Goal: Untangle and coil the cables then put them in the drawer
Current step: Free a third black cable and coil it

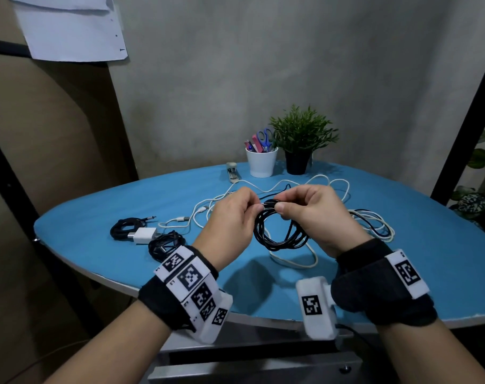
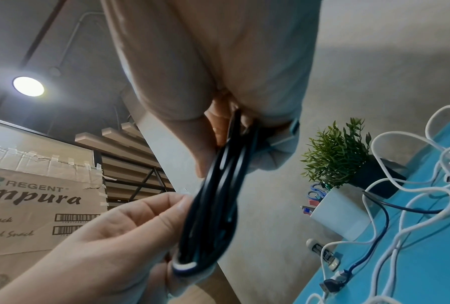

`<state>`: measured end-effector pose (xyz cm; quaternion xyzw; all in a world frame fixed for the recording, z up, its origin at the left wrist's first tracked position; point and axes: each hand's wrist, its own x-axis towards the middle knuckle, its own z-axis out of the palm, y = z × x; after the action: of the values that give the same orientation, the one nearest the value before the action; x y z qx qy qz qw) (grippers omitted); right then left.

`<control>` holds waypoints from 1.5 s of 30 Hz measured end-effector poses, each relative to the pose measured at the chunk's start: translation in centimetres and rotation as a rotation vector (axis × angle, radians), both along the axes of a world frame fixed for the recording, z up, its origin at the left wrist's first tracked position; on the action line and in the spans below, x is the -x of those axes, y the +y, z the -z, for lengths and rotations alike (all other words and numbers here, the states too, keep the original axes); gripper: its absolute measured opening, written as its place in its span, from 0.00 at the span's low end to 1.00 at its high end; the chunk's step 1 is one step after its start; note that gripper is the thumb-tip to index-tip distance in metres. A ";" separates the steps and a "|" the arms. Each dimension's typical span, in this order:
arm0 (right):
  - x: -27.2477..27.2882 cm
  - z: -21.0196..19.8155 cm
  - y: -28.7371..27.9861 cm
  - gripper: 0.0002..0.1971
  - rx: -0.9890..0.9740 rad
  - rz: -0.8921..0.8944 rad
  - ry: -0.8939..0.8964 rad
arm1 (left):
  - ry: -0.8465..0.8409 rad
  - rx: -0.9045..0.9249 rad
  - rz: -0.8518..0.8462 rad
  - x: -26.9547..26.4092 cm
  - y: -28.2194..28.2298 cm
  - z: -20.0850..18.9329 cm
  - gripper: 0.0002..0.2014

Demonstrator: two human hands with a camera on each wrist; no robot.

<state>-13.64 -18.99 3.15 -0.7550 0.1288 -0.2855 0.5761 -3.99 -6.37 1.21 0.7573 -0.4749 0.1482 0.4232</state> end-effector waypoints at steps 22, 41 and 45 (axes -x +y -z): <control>-0.1 0.1 0.6 0.12 -0.158 -0.106 -0.142 | 0.708 0.306 0.336 0.5 0.4 -0.4 0.11; -0.5 0.3 1.3 0.12 0.020 -0.053 -0.166 | 0.658 0.155 0.167 1.0 0.0 -1.0 0.10; -0.3 -0.1 0.9 0.09 0.065 -0.055 -0.094 | 0.731 0.271 0.187 0.8 0.0 -0.8 0.11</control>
<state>-13.33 -18.11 3.21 -0.7623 0.0713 -0.3087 0.5644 -4.83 -6.39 2.02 0.6508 -0.3362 -0.1088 0.6720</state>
